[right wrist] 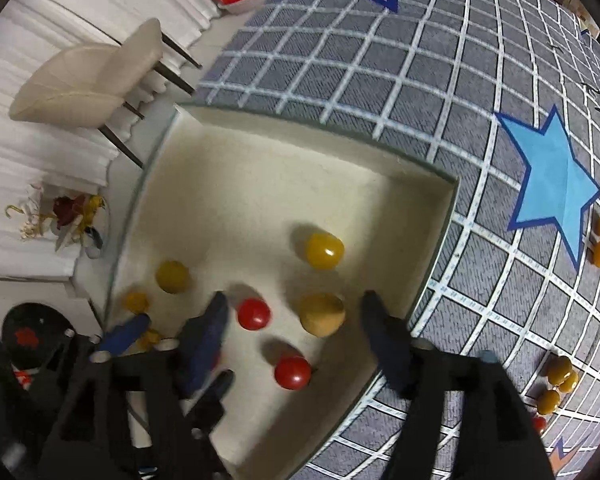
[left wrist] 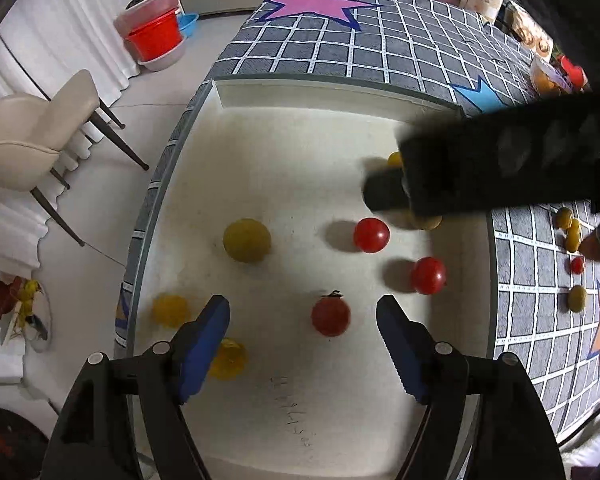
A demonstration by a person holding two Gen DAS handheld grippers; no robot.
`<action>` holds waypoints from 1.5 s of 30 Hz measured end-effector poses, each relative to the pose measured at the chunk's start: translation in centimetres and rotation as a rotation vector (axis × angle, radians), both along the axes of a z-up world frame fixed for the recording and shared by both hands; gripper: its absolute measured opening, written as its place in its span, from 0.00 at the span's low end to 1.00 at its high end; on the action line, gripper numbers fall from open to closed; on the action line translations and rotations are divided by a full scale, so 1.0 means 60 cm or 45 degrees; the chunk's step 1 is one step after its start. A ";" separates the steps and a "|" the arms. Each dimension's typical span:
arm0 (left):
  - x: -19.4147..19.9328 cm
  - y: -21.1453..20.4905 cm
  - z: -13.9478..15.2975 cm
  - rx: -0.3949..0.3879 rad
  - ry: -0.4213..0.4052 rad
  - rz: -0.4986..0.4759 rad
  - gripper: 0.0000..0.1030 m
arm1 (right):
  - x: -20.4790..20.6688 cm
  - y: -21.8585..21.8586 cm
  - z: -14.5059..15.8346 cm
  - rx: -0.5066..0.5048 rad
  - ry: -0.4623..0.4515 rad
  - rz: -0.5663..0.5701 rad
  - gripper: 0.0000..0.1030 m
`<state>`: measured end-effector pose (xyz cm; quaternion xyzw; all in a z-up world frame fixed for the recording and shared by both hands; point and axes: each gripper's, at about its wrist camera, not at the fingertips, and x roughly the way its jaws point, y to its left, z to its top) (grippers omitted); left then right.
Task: Organize fruits
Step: 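Move both open tools back over the remaining fruits, then grasp an olive-brown fruit with the right tool while the left tool grasps another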
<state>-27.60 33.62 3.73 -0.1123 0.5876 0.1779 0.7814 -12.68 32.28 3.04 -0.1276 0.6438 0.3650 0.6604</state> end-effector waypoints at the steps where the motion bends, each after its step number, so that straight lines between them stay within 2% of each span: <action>1: 0.000 -0.001 0.002 0.002 0.003 -0.003 0.75 | 0.003 -0.003 0.008 0.014 -0.009 -0.016 0.82; 5: 0.005 -0.003 0.018 0.008 -0.002 -0.015 0.75 | 0.021 -0.028 0.038 0.068 -0.018 -0.100 0.82; 9: 0.014 -0.019 0.039 0.030 -0.018 -0.064 0.75 | 0.037 -0.085 0.057 0.072 -0.044 -0.187 0.82; 18: 0.071 -0.088 0.074 0.058 -0.070 -0.246 0.75 | 0.033 -0.262 0.065 -0.039 -0.125 -0.399 0.82; 21: 0.090 -0.121 0.077 0.049 -0.083 -0.310 0.75 | 0.019 -0.316 0.056 -0.116 -0.161 -0.469 0.82; 23: 0.104 -0.138 0.075 0.047 -0.081 -0.347 0.75 | 0.015 -0.352 0.040 -0.151 -0.140 -0.517 0.82; 29: 0.126 -0.185 0.065 0.042 -0.062 -0.433 0.75 | 0.002 -0.378 -0.009 -0.180 -0.085 -0.575 0.80; 32: 0.135 -0.202 0.055 0.047 -0.038 -0.472 0.75 | 0.000 -0.377 -0.019 -0.167 -0.078 -0.581 0.72; 34: 0.142 -0.211 0.046 0.046 -0.018 -0.495 0.75 | -0.002 -0.375 -0.025 -0.160 -0.082 -0.582 0.63; 38: 0.158 -0.220 0.032 0.042 0.006 -0.525 0.75 | -0.003 -0.373 -0.032 -0.149 -0.114 -0.567 0.53; 40: 0.169 -0.226 0.024 0.025 0.014 -0.545 0.75 | 0.000 -0.367 -0.032 -0.155 -0.138 -0.553 0.40; 43: 0.188 -0.242 0.008 0.011 0.034 -0.590 0.75 | 0.008 -0.362 -0.035 -0.183 -0.165 -0.549 0.27; 45: 0.198 -0.254 0.000 0.000 0.034 -0.617 0.75 | 0.013 -0.363 -0.038 -0.190 -0.168 -0.560 0.27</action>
